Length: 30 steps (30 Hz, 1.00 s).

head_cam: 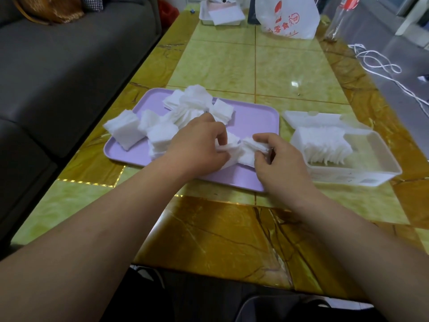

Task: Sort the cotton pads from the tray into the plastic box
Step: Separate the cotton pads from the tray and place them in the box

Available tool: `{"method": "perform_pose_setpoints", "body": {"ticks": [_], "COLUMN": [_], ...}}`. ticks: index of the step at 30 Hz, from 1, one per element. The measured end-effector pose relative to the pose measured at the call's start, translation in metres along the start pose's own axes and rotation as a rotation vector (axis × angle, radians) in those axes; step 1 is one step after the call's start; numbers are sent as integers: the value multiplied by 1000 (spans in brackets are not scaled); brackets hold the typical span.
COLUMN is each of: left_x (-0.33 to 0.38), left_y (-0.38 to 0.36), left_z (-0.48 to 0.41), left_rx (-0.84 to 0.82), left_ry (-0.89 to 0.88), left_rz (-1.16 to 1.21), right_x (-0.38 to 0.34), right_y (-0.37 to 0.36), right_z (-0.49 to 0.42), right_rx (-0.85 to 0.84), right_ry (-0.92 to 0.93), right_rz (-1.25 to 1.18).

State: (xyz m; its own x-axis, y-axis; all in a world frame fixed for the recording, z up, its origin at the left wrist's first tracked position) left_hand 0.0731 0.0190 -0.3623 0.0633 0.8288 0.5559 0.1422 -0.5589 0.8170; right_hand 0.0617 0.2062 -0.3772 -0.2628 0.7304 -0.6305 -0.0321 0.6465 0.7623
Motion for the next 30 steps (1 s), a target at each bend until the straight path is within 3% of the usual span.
{"method": "perform_pose_setpoints", "body": {"ticks": [4,8,17,21,25,30], "left_x": [1,1,10,8,5,8], "left_y": [9,23,13,5,5,4], "left_z": [2,8,16,17,15,16], "left_rx": [41,95,-131,-144,-87,-145], "left_ry": [-22,5,65,120,135,160], "left_rz": [63,353,761,812,744,783], "right_x": [2,6,11,6,2,6], "right_y": [1,3,8,3,-4,-4], "right_z": [-1,-3,-8,-6,-4,-6], "right_rx": [-11,-5,53,-30,-119,-137], "right_ry": [-3,-34,-159,-186,-157,-161], "right_rz": [-8,-65,-405,-545,-553,-540]}}
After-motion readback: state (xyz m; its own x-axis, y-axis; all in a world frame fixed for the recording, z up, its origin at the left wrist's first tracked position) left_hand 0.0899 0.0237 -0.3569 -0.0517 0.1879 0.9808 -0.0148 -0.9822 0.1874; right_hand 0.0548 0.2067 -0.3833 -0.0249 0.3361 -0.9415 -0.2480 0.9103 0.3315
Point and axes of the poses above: each hand's wrist, its own z-axis away from the middle knuckle, its own y-axis out of the back of the hand, x = y × z, the point moved 5 cm from there along -z, towards the middle knuckle, and after that the axes turned 9 degrees about z, right-handed, at the moved point
